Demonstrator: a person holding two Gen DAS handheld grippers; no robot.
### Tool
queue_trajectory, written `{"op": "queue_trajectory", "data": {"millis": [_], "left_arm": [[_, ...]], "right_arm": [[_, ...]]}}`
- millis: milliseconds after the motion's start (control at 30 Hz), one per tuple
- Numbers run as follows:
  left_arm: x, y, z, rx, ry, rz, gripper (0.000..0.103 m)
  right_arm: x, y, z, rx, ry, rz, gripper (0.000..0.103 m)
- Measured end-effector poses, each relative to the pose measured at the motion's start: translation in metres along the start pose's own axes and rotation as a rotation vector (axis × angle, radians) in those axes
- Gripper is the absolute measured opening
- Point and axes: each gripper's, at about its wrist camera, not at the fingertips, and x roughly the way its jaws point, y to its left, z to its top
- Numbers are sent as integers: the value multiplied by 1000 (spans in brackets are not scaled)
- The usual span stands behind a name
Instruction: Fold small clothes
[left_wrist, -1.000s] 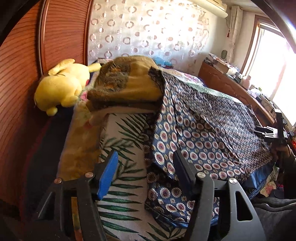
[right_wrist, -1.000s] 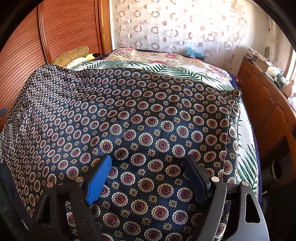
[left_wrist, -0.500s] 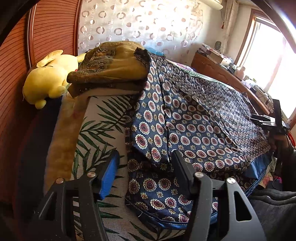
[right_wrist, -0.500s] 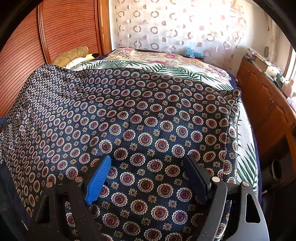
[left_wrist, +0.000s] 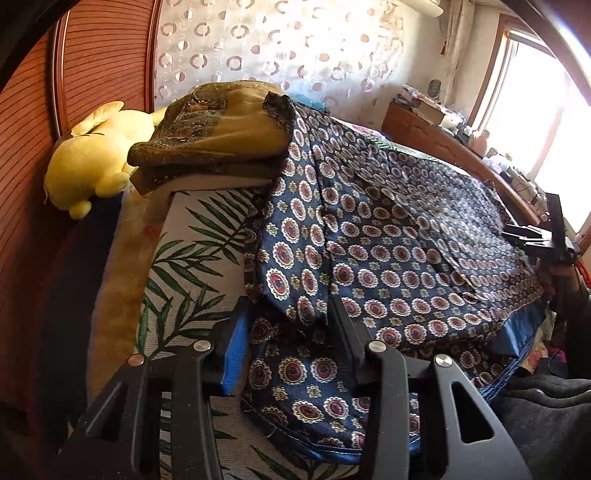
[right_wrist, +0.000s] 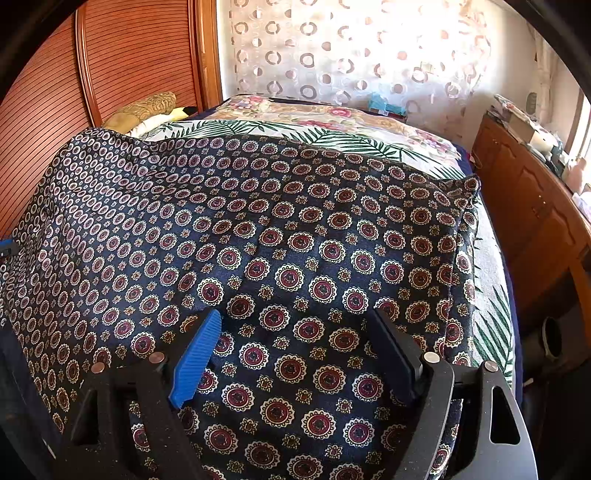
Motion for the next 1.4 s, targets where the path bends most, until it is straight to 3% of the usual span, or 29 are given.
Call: {"op": "queue_trajectory", "data": {"millis": [33,67,100,233,467,733,1167,1233,1333,1400], "left_arm": [[0,-1,0,-2,0,-5,42],[1,-2,0,1,-2,-4,34],[3,-2,1,-1,5,0,17],[4,-3,3,-4,3,9,6],[-14,-20,17,23,-81,-47,4],[-27,-70,54,124,-182,-157,4],[-10,-180,127,356,-220,-344,3],[-4,-198,134,376,-209,-380,3],[11,-221,133,421,-169,-373,4],[20,-223,132,420,-129,-364,13]], "right_arm": [[1,0,-1,0,0,0,83],[0,0,0,0,0,0,83],[0,0,0,0,0,0,83],[0,0,0,0,0,0,83],[0,-1,0,-2,0,1,83],[-4,-1,1,1,-1,-8,83],[-93,-7,-11,88,-194,-13,82],[-101,-5,-14,87,-203,-17,82],[-105,0,-19,85,-205,-7,82],[-103,2,-18,80,-201,4,82]]}}
